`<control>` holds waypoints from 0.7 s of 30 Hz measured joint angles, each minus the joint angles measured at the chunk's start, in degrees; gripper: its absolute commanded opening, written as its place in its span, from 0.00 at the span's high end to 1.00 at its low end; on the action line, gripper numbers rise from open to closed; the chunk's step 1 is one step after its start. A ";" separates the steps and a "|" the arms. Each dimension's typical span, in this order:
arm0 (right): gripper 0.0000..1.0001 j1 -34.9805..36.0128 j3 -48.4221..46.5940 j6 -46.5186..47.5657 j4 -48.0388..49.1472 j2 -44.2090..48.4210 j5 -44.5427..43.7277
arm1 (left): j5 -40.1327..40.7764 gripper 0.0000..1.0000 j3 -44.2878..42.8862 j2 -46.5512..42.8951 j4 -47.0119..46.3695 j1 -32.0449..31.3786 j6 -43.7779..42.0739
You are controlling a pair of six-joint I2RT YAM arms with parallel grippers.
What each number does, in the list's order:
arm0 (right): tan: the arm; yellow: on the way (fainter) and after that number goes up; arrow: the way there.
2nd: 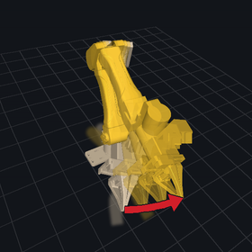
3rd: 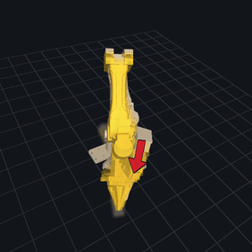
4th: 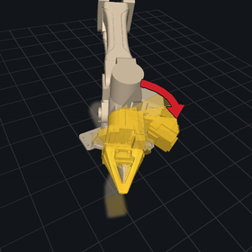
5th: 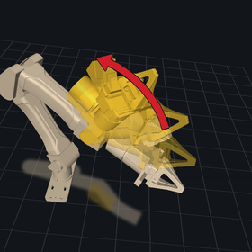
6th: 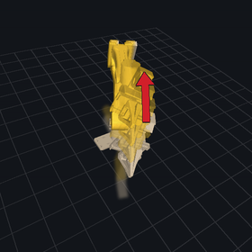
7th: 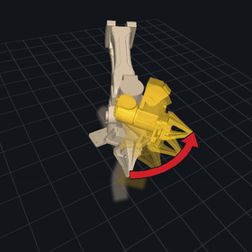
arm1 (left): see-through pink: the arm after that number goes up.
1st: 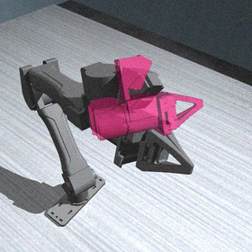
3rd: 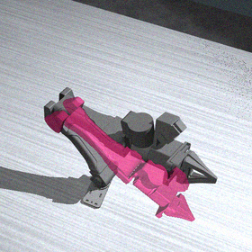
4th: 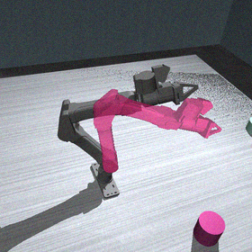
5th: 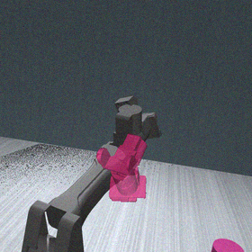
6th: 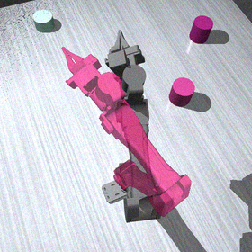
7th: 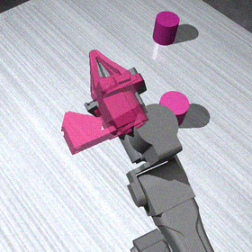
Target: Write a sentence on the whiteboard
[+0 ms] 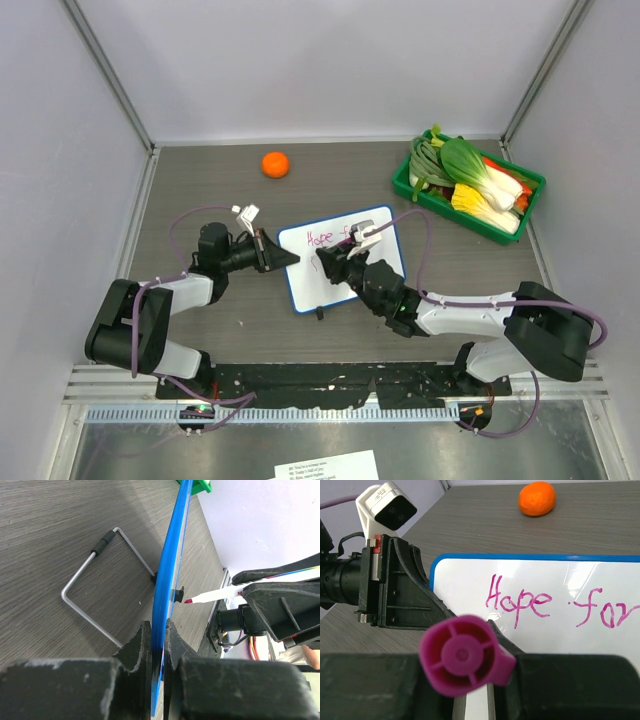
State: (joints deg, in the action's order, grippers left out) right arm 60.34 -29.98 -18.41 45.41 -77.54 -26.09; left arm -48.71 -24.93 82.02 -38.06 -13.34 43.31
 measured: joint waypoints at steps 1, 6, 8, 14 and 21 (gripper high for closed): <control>0.99 0.00 -0.02 -0.15 0.13 -0.17 0.00 | 0.00 1.00 0.00 0.00 0.00 0.00 0.00; 0.99 0.00 -0.02 -0.61 0.07 -2.32 -0.42 | 0.02 1.00 0.09 0.00 -0.04 0.00 -0.02; 0.99 0.00 -0.02 -0.87 0.31 -2.62 -0.68 | 0.09 1.00 0.22 0.00 -0.02 0.07 -0.04; 0.99 0.11 -0.02 -1.03 0.37 -2.75 -1.16 | 0.04 1.00 0.28 0.00 -0.15 0.07 -0.04; 0.99 0.11 -0.02 -1.44 0.26 -2.75 -1.29 | 0.04 1.00 0.33 0.00 -0.22 0.09 -0.04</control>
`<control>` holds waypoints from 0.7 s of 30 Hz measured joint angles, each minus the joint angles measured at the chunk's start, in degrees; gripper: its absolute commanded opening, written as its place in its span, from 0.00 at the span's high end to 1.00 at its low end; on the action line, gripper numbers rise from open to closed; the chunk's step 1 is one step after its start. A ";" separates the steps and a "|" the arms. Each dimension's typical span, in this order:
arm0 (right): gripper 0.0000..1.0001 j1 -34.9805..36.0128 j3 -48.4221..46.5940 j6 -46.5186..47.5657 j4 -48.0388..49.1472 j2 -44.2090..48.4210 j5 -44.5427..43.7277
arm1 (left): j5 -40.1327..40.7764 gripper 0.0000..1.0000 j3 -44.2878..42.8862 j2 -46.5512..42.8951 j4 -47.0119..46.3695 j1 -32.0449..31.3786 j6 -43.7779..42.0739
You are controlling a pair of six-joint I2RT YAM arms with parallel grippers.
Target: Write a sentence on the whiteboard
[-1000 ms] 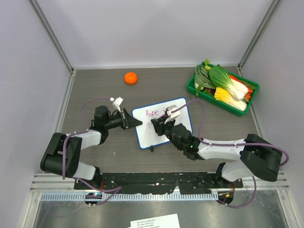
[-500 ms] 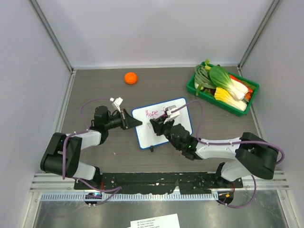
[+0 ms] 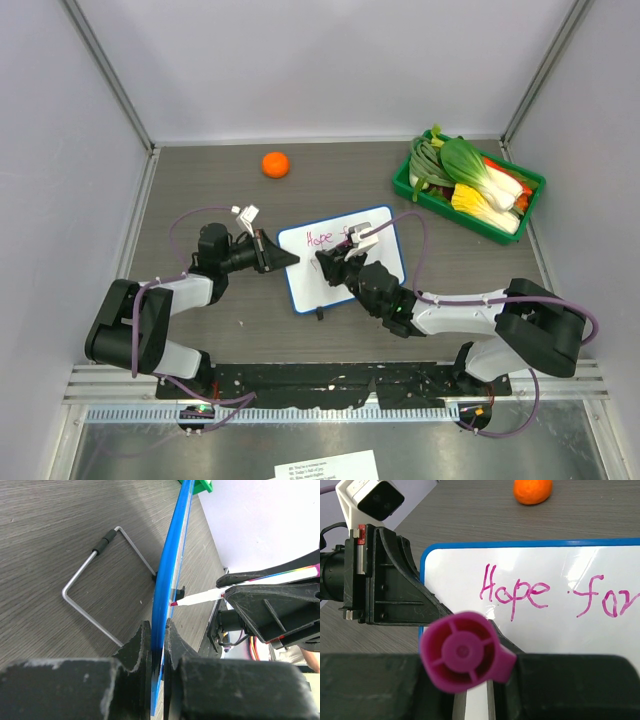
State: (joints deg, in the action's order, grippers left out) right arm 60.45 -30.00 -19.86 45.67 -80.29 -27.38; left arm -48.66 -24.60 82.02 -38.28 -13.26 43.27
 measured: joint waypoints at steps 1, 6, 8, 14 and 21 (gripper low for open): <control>0.99 0.00 0.00 -0.07 -0.02 0.00 0.00 | 0.00 1.00 0.00 0.00 0.00 0.00 0.00; 0.99 0.00 0.00 -0.68 -0.22 0.02 0.02 | 0.00 1.00 0.02 0.00 0.00 0.00 0.00; 0.99 0.00 0.00 -1.05 -0.35 0.02 0.04 | 0.00 1.00 0.04 0.00 0.02 0.00 0.00; 0.99 0.04 0.11 -1.57 -0.92 0.24 0.24 | 0.00 1.00 0.04 0.00 0.00 0.00 0.00; 0.99 0.20 1.22 -2.01 -1.84 1.36 0.48 | -0.02 1.00 0.04 0.00 -0.02 0.00 -0.02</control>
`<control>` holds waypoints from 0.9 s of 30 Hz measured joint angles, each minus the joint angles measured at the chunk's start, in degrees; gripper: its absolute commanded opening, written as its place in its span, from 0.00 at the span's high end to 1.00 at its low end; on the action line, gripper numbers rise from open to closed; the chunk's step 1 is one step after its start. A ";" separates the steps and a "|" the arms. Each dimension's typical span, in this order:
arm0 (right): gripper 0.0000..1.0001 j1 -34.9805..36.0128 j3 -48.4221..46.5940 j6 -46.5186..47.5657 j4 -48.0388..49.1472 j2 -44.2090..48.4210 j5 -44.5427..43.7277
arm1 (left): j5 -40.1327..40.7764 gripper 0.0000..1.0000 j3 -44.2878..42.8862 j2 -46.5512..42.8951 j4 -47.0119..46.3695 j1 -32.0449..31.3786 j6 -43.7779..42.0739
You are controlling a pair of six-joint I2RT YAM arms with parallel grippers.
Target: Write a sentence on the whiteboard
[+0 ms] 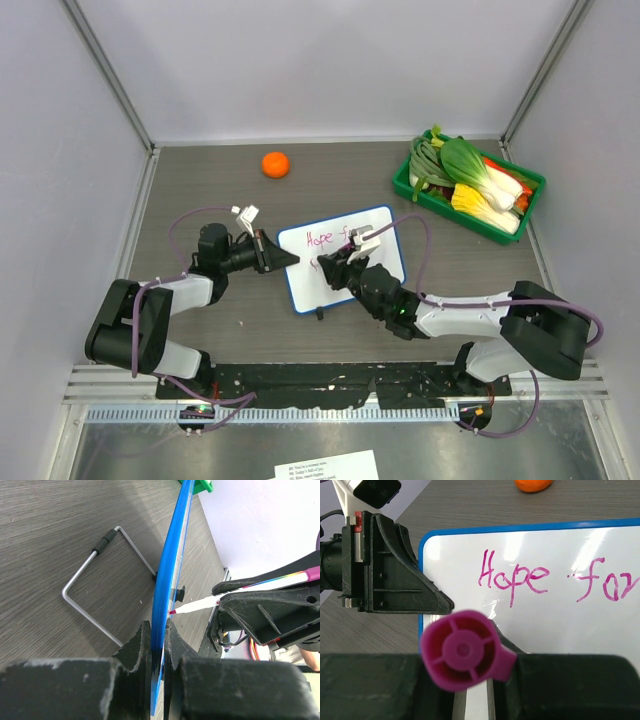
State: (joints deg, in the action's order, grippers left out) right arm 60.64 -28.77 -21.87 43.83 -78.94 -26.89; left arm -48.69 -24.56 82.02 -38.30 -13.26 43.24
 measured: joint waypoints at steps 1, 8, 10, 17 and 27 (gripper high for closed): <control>0.99 0.00 0.15 -0.13 -0.26 0.24 0.04 | 0.00 1.00 0.00 0.00 0.00 0.00 -0.02; 0.99 0.22 0.79 -0.81 -1.01 0.87 0.28 | 0.00 1.00 0.02 0.00 0.00 0.00 -0.04; 0.99 0.42 1.22 -0.85 -1.46 1.36 0.44 | -0.02 1.00 0.02 0.00 -0.02 0.00 -0.04; 0.99 0.92 2.16 -1.01 -2.36 2.21 0.63 | -0.02 1.00 0.02 0.00 -0.02 0.00 -0.11; 0.99 1.14 2.19 -1.01 -2.34 2.19 0.35 | -0.02 1.00 0.02 0.02 -0.02 -0.02 -0.15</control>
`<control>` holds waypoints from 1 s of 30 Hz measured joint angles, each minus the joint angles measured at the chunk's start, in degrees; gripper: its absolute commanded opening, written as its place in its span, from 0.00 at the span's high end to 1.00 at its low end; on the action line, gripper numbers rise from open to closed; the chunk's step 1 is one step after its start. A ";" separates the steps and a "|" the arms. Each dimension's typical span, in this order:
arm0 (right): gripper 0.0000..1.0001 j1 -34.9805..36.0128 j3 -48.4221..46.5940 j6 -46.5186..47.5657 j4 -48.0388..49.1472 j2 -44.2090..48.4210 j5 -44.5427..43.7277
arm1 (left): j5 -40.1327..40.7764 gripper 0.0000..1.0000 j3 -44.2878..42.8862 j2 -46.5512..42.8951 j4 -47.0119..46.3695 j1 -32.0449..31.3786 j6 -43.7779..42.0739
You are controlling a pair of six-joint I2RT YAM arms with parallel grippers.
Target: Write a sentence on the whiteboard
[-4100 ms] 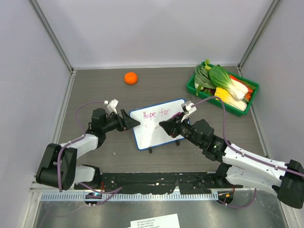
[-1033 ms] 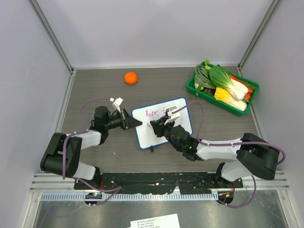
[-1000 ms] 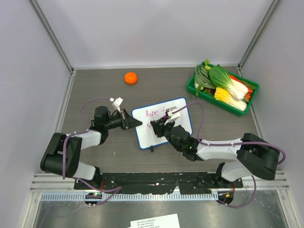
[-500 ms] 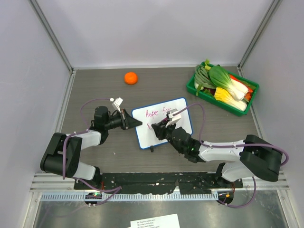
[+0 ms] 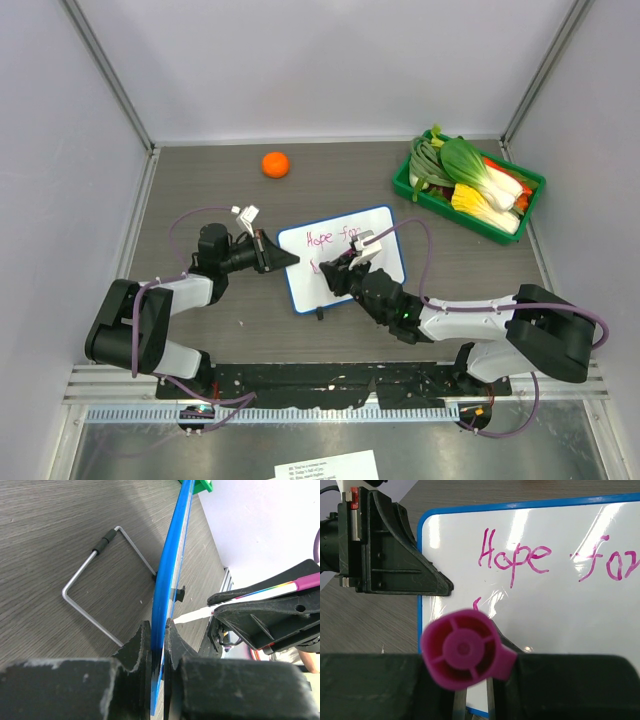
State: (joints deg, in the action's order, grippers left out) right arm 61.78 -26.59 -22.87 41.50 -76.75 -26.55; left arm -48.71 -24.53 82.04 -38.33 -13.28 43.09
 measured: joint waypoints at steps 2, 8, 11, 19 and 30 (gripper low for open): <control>0.99 0.00 0.00 -0.02 0.02 0.00 -0.11 | 0.00 1.00 0.00 0.00 0.00 0.00 0.02; 0.99 0.00 -0.13 0.00 -0.02 -0.04 -0.48 | -0.11 1.00 0.00 0.09 -0.17 0.00 0.00; 0.99 0.00 -0.44 0.00 0.02 -0.35 -0.79 | -0.13 1.00 0.00 0.09 -0.20 0.00 0.00; 0.99 0.00 -1.51 0.02 0.20 -1.14 -1.68 | -0.15 1.00 0.00 0.09 -0.26 -0.04 0.00; 0.99 0.00 -2.16 -0.02 0.04 -1.40 -4.09 | -0.15 1.00 0.00 0.11 -0.31 -0.09 0.00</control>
State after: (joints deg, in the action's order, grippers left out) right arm 61.78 -28.75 -22.90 41.54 -78.15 -30.63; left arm -48.86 -24.53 82.15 -38.63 -13.37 43.09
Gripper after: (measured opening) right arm 0.207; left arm 0.083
